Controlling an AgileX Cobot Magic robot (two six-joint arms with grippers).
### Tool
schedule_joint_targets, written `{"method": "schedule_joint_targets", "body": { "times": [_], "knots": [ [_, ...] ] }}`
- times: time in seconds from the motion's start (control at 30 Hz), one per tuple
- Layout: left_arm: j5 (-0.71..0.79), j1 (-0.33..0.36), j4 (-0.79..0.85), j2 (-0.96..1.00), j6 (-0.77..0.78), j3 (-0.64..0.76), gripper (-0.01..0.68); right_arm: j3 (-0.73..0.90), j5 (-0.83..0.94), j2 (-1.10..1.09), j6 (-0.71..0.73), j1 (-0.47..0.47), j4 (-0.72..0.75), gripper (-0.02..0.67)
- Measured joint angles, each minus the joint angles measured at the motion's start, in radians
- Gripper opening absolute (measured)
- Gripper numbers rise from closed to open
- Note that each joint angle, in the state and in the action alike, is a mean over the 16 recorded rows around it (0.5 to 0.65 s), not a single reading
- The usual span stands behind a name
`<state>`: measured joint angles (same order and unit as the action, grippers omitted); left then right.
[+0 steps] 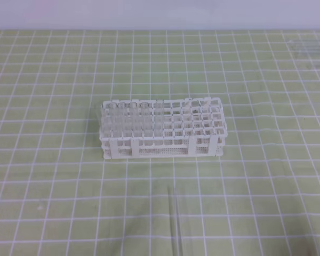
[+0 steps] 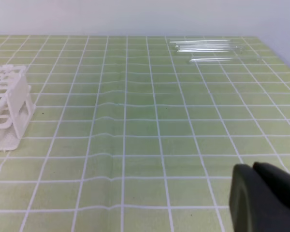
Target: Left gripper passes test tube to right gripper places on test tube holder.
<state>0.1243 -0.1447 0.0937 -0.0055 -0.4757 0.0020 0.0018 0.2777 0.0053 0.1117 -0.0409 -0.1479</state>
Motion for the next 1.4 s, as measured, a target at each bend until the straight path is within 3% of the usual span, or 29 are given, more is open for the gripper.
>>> {"method": "schedule_joint_targets", "body": {
  "times": [0.9, 1.4],
  "knots": [
    [-0.028, -0.001, -0.034, -0.014, -0.009, 0.005, 0.0, 0.0, 0.0, 0.0, 0.0, 0.0, 0.0, -0.002],
    [-0.212, -0.001, -0.106, -0.017, -0.055, 0.007, 0.0, 0.0, 0.0, 0.0, 0.0, 0.0, 0.0, -0.002]
  ]
}}
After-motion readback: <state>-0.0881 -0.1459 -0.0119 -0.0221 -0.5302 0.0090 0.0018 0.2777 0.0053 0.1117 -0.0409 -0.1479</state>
